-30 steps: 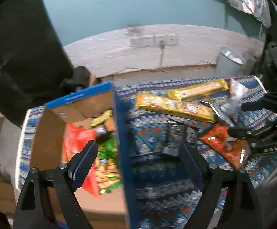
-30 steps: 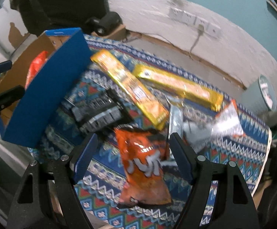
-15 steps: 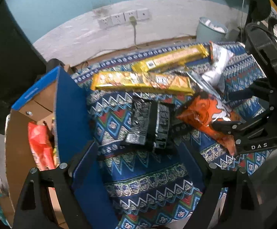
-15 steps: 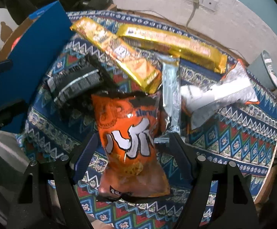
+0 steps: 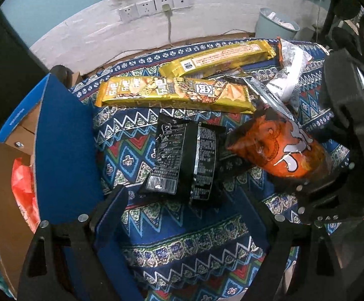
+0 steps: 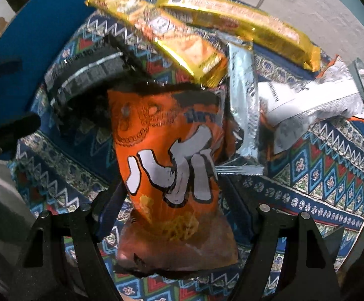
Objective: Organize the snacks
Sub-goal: 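Grasp the black snack bag with the left gripper while the right grasps the orange chip bag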
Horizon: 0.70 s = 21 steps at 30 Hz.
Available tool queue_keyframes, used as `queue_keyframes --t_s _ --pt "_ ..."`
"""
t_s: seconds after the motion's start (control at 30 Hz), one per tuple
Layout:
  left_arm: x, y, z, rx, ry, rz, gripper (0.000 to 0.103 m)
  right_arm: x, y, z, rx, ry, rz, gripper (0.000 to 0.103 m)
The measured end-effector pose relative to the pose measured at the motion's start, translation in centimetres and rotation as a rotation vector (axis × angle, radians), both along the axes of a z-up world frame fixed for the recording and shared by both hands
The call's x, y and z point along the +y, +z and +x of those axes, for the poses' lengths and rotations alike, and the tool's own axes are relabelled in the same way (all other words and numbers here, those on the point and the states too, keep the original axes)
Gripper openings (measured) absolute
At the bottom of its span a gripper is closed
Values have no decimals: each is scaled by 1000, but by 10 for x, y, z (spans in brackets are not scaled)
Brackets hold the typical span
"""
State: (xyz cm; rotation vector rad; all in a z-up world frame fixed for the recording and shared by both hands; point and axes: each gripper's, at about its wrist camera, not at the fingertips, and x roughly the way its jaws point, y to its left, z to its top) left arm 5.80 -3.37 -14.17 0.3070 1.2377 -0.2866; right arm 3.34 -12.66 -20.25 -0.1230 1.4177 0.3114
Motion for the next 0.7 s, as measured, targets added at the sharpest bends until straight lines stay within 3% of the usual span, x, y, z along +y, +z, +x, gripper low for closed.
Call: queue_keyframes --t_s 0.13,0.23,0.7 --pt "-2 -3 7 13 8 -8 88 -2 -2 0 -13 15 4 53" --pt "-4 -6 12 15 12 -6 88 -5 4 -4 -38 18 15 45" --pt "-11 -41 42 91 57 -5 89 -45 40 -1 -119 -47 131 45"
